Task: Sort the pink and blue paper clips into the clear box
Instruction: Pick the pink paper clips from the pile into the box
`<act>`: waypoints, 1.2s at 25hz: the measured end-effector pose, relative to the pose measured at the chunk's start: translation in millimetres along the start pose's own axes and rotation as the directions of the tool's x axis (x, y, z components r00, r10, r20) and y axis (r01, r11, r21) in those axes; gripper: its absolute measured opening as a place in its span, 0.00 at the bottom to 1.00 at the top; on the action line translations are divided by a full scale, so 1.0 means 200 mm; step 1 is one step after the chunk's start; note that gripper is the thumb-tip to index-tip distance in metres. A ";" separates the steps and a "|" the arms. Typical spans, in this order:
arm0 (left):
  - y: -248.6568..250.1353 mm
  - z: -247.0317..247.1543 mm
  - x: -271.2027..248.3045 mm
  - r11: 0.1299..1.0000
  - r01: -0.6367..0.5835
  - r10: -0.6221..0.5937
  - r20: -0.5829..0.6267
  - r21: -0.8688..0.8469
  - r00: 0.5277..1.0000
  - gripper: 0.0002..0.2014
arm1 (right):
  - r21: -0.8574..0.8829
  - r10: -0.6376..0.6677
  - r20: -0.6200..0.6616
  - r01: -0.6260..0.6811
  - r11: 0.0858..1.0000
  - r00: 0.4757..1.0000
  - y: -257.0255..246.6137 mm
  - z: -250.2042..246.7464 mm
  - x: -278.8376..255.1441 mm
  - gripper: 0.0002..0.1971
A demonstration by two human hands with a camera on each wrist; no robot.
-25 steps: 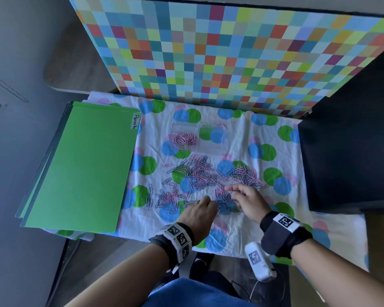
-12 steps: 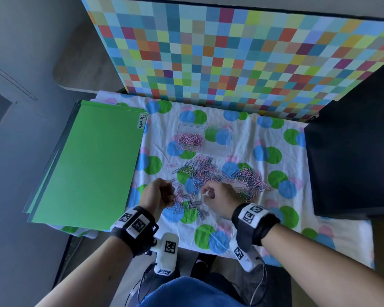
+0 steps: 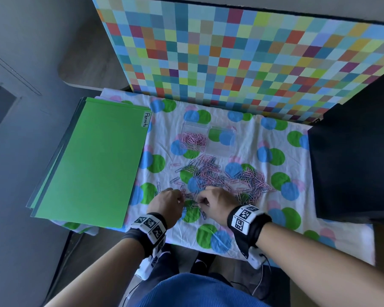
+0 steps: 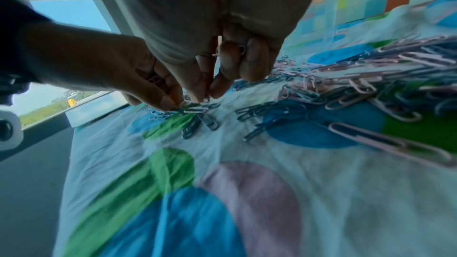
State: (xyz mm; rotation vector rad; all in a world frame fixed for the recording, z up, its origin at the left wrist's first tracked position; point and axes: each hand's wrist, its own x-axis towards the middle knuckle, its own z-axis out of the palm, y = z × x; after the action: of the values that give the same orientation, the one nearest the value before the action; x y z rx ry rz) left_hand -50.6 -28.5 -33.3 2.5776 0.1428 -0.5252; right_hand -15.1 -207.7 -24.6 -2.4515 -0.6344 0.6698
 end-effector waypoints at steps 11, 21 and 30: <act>0.03 -0.02 -0.02 0.991 0.043 -0.041 -0.022 0.125 0.999 0.08 | 0.484 0.291 0.001 -0.255 0.837 0.957 0.05 -0.03 0.03 0.10; 0.09 0.01 0.02 0.999 0.007 -0.007 0.003 0.038 1.000 0.06 | 0.933 0.315 0.289 -0.340 0.118 0.904 0.03 -0.09 -0.01 0.10; 0.08 -0.06 0.07 0.871 0.130 -0.203 -0.106 -0.474 0.973 0.08 | 0.617 0.429 0.137 -0.416 0.668 0.893 0.02 -0.12 0.00 0.05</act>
State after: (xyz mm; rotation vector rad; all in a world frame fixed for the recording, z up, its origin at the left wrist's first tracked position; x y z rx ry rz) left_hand -30.8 -35.8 -22.6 2.1377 0.4896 -0.3037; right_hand -0.7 -219.2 -8.1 -1.9376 0.1968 0.8639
